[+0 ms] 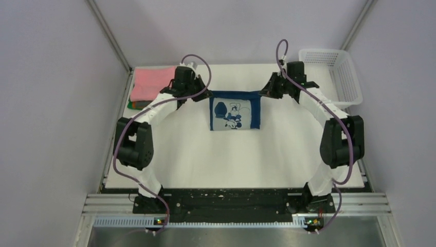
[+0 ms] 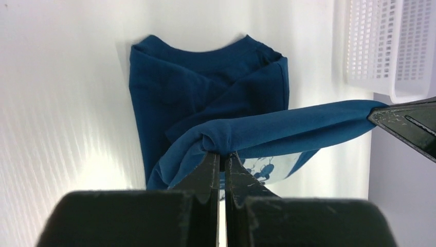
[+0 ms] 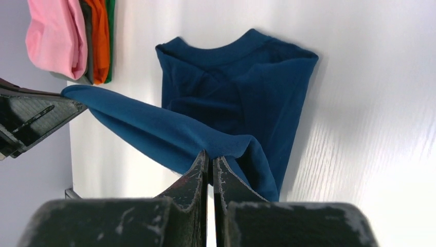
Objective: Fold and stack the t-shirts
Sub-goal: Fold the long partially folded tshirt into a neat square
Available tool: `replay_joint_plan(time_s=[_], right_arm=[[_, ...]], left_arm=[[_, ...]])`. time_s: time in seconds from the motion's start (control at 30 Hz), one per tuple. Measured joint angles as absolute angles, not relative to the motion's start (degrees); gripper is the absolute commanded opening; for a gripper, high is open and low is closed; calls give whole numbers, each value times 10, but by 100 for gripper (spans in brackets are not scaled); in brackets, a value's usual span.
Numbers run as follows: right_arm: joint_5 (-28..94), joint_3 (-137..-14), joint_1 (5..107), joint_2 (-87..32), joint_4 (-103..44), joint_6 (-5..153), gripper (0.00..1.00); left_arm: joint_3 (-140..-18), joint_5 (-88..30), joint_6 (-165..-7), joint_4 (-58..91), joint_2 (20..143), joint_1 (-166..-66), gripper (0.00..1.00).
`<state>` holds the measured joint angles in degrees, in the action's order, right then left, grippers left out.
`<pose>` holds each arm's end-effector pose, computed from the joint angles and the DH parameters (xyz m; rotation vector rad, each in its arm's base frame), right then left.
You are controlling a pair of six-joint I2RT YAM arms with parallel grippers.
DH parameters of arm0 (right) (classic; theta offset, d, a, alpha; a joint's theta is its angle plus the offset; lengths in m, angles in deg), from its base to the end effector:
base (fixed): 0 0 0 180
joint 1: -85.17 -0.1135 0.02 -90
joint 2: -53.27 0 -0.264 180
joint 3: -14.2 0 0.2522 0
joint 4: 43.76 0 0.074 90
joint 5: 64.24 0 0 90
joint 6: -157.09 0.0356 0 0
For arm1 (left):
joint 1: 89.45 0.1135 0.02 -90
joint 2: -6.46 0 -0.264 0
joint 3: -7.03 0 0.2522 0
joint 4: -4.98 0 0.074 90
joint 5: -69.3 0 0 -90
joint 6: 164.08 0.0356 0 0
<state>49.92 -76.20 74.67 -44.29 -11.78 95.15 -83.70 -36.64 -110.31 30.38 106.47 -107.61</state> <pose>0.3784 0.0850 0.2766 0.1200 2.3141 0.8276 0.3806 -0.1351 0.2712 -0.1919 2.2671 -0.8261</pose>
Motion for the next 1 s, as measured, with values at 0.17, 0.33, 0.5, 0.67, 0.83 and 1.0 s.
replay_joint_plan(time_s=[0.17, 0.33, 0.5, 0.67, 0.83, 1.0], right_arm=[[514, -808, 752, -524, -139, 946, 0], [510, -835, 753, -594, -164, 947, 0], [506, -894, 753, -676, -184, 947, 26], [467, -965, 757, -740, -179, 941, 87], [444, -978, 764, -727, -168, 926, 99], [509, -829, 764, -592, -215, 933, 99]], left_arm=[[-878, -387, -1100, 297, 1132, -1057, 0], [-933, -393, -1099, 296, 1211, -1046, 0], [-980, -391, -1099, 301, 1275, -1040, 18], [-1034, -383, -1097, 322, 1316, -1033, 99], [-1045, -378, -1101, 332, 1299, -1023, 99], [-950, -388, -1102, 322, 1208, -1028, 99]])
